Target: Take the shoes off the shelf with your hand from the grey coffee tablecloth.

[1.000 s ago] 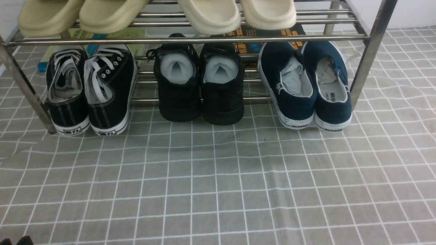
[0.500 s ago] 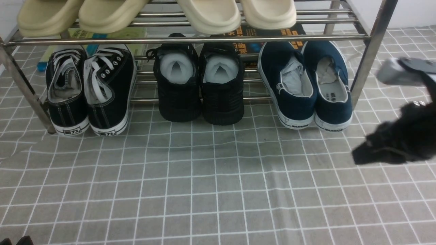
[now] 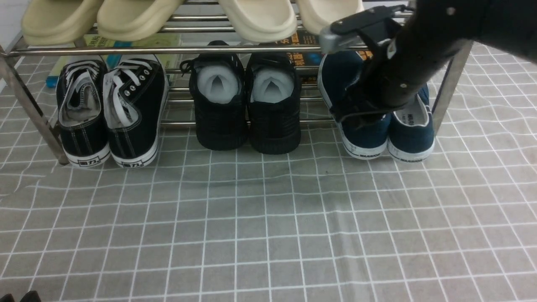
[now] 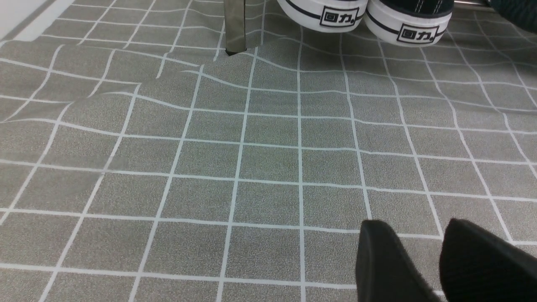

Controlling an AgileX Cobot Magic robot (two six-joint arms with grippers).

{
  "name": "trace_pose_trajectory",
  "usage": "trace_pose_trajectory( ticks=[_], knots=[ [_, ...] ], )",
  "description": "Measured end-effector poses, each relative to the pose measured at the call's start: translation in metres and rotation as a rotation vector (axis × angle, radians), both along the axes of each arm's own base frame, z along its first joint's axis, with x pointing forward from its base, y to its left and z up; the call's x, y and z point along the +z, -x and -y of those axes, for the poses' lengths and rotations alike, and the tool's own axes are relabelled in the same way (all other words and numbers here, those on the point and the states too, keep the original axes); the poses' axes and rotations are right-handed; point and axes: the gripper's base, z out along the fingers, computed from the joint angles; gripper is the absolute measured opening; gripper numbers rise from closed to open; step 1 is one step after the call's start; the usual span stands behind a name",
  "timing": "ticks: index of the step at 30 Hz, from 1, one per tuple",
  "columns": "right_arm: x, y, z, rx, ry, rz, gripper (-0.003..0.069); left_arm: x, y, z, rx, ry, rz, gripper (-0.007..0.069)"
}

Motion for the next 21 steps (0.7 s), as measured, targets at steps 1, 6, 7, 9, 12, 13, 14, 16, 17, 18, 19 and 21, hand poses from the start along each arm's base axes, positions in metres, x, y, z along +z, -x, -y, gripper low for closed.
trace_pose_trajectory(
  ticks=[1,6,7,9,12,13,14,16,17,18,19,21],
  knots=[
    [-0.004,-0.004,-0.002,-0.002,0.025,0.013,0.034,0.0,0.0,0.0,0.0,0.0,0.0,0.024],
    [-0.02,-0.016,-0.006,-0.015,0.064,0.023,0.0398,0.0,0.0,0.0,0.0,0.0,0.0,0.024],
    [-0.025,-0.019,-0.007,-0.015,0.069,0.026,0.04,0.0,0.0,0.0,0.0,0.0,0.0,0.024],
    [-0.029,-0.022,-0.008,-0.013,0.07,0.031,0.0397,0.0,0.0,0.0,0.0,0.0,0.0,0.024],
    [-0.04,-0.028,-0.012,-0.016,0.064,0.037,0.0325,0.0,0.0,0.0,0.0,0.0,0.0,0.024],
    [-0.044,-0.03,-0.013,-0.017,0.063,0.035,0.0271,0.0,0.0,0.0,0.0,0.0,0.0,0.024],
    [-0.045,-0.03,-0.013,-0.017,0.063,0.035,0.026,0.0,0.0,0.0,0.0,0.0,0.0,0.024],
    [-0.048,-0.031,-0.013,-0.019,0.069,0.03,0.0097,0.0,0.0,0.0,0.0,0.0,0.0,0.024],
    [-0.048,-0.031,-0.013,-0.02,0.068,0.029,0.0057,0.0,0.0,0.0,0.0,0.0,0.0,0.024],
    [-0.048,-0.031,-0.013,-0.021,0.065,0.027,0.0034,0.0,0.0,0.0,0.0,0.0,0.0,0.024],
    [-0.047,-0.031,-0.013,-0.021,0.063,0.026,0.0027,0.0,0.0,0.0,0.0,0.0,0.0,0.024],
    [-0.045,-0.029,-0.013,-0.023,0.059,0.023,0.0027,0.0,0.0,0.0,0.0,0.0,0.0,0.024]
  ],
)
